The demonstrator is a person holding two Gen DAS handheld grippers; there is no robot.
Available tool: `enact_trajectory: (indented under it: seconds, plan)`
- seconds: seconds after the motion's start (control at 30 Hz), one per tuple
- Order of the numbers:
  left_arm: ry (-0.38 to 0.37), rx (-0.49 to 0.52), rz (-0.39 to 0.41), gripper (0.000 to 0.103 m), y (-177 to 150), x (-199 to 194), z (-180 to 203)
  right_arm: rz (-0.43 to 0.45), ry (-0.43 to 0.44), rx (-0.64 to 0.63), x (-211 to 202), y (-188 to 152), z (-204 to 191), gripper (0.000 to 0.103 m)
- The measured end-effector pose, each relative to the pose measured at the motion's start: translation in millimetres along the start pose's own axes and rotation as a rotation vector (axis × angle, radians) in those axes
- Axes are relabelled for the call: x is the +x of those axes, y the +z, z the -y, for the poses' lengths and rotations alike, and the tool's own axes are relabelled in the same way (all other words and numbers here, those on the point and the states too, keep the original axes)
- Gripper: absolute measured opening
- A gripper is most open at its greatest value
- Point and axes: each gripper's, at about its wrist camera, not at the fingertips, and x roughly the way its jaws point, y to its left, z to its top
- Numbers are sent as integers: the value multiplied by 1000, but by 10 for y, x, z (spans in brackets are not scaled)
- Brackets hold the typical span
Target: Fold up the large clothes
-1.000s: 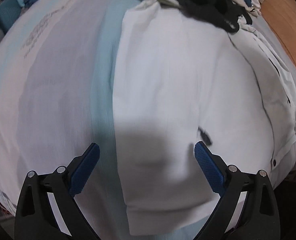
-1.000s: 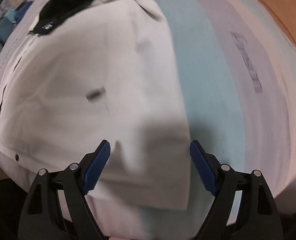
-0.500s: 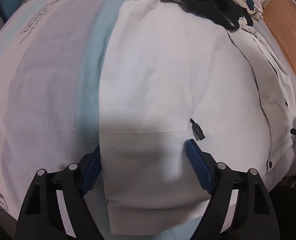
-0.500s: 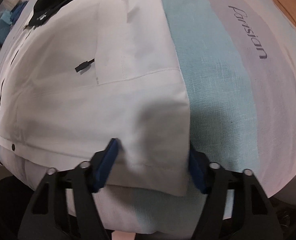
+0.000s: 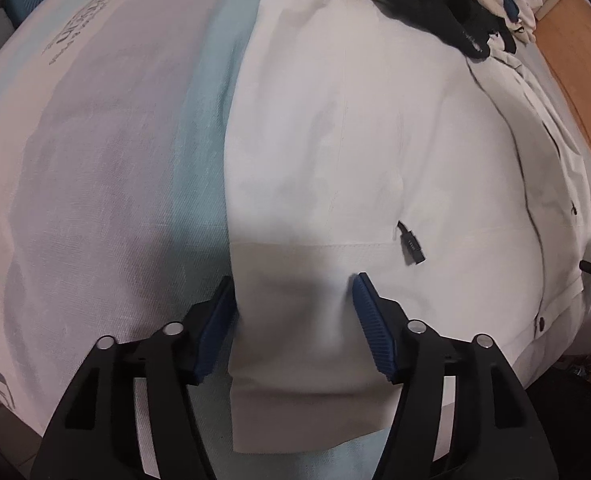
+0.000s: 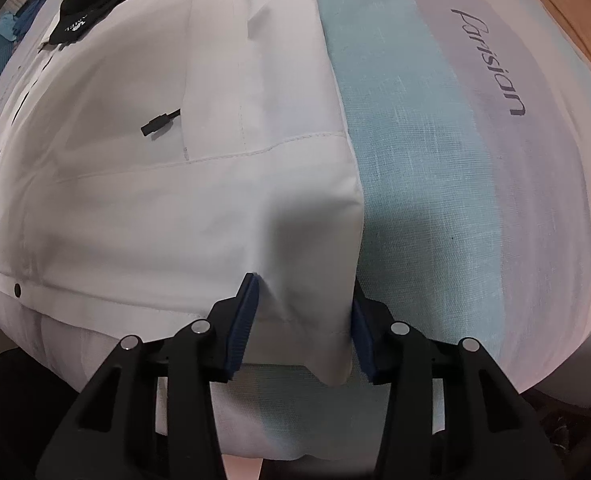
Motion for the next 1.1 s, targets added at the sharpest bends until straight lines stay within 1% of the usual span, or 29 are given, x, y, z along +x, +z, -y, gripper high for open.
enact_trajectory:
  seconds: [0.03, 0.07, 0.1, 0.17, 0.23, 0.3, 0.37, 0.4, 0.43, 0.47, 0.5, 0.53, 0.57, 0.6, 0.7, 0.8, 0.97, 1.1]
  plan:
    - [10, -3, 0, 69, -2, 9, -10, -7, 1, 0, 11, 6, 0, 45]
    - [20, -11, 2, 74, -5, 13, -18, -11, -7, -7, 12, 20, -15, 46]
    - [25, -22, 4, 76, -10, 17, -33, -16, -12, -12, 3, 42, -41, 47]
    - [33, -30, 5, 76, -5, 20, -24, -22, -17, -20, -2, 31, -136, 49]
    - [44, -24, 3, 74, 4, 22, 3, -25, -17, -22, 5, 19, -159, 48]
    - [31, -16, -7, 56, 15, 14, 41, -29, -9, -18, -20, 22, -160, 41]
    - [32, -8, -21, 46, 25, -11, 89, -30, -9, -10, -65, 34, -128, 24]
    - [32, -11, -23, 40, 14, -29, 93, -36, -1, 1, -85, 38, -116, 21]
    - [30, -21, -26, 37, 19, -43, 88, -39, 8, 8, -117, 46, -100, 15]
    - [32, -39, -31, 30, 25, -63, 60, -44, 16, 11, -149, 80, -95, 10]
    - [33, -52, -35, 20, 47, -73, 39, -49, 21, 9, -170, 99, -87, 9]
    - [30, -68, -38, 16, 55, -92, 9, -51, 26, 5, -197, 109, -94, 6]
    - [21, -82, -43, 9, 69, -124, -15, -53, 31, 3, -220, 112, -80, 5]
    - [20, -80, -45, 7, 74, -149, -13, -54, 36, 1, -240, 117, -72, 5]
    - [38, -35, -30, 3, 91, -270, 79, -53, 50, 9, -371, 124, -52, 4]
    - [47, -10, -29, 2, 120, -361, 123, -49, 57, 9, -571, 148, 93, 4]
    - [43, -7, -31, 2, 214, -487, 163, -40, 67, -2, -755, 183, 157, 4]
    - [43, 11, -24, 2, 232, -598, 224, -18, 72, -38, -934, 214, 89, 4]
